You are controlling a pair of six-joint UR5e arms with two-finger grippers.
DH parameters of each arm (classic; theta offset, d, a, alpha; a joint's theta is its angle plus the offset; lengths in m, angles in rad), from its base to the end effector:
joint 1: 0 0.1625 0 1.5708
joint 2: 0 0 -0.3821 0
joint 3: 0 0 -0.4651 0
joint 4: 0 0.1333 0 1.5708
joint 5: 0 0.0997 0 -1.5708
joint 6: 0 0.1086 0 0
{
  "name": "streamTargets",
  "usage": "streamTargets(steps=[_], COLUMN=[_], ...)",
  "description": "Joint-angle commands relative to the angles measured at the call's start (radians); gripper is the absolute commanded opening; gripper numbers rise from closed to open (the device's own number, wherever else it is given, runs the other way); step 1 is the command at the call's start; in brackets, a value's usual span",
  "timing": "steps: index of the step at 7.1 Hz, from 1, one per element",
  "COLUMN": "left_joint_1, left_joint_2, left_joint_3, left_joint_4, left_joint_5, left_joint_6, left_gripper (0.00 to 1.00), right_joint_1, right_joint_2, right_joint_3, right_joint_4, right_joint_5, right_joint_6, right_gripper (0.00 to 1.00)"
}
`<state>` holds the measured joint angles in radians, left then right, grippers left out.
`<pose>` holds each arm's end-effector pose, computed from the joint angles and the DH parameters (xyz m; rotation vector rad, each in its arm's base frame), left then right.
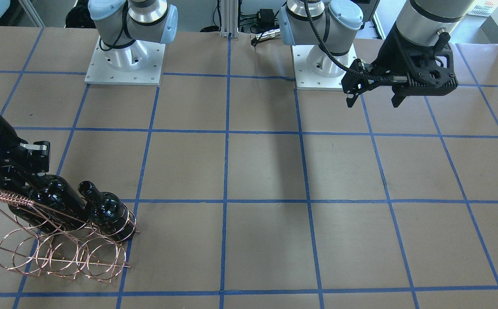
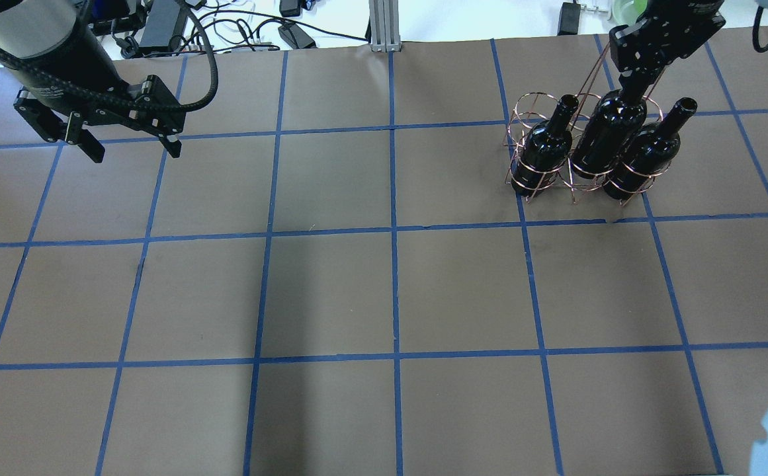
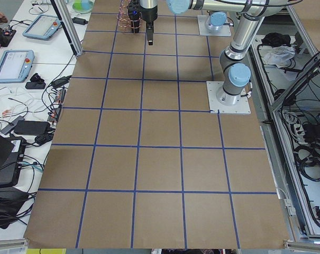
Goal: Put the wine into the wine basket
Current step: 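Lower the bottle with the right gripper into the empty rack slot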
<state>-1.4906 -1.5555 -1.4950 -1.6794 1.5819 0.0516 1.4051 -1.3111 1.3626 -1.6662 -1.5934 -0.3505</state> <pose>-0.0872 -0.5639 0.4765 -0.0446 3.1312 0.0285 0.0190 -0.6794 0.4038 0.2860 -3.0948 0.0570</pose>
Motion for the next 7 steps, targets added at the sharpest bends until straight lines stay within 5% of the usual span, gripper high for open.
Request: streamTargets(steps=[1,3,4,6,7], left_joint_1=[-0.031,-0.042,-0.042,-0.042,-0.040], left_joint_2=[0.009,0.006,0.008,0.009,0.009], left_joint_3=[-0.002,-0.002,-0.002,-0.002,-0.004], left_joint_4=[0.000,0.004,0.004,0.000,-0.002], left_joint_5=[0.001,0.001,0.004,0.006,0.007], left_joint_6=[-0.006,-0.019,-0.019,-0.018,-0.018], left_gripper=[1.00,1.00,1.00,1.00,1.00], right_joint_1=[0.000,0.000,0.000,0.000,0.000], right_joint_2=[0.004,0.006,0.006,0.003,-0.010], right_joint_3=[0.068,0.107,0.116,0.119,0.118], right_joint_4=[-0.079,-0.090,-0.102,-0.142,-0.141], right_joint_5=[0.003,0.003,0.003,0.001,0.000], right_joint_6=[-0.005,-0.018,-0.019,-0.030,-0.028], right_gripper=[0.02,0.05,0.14,0.68,0.77])
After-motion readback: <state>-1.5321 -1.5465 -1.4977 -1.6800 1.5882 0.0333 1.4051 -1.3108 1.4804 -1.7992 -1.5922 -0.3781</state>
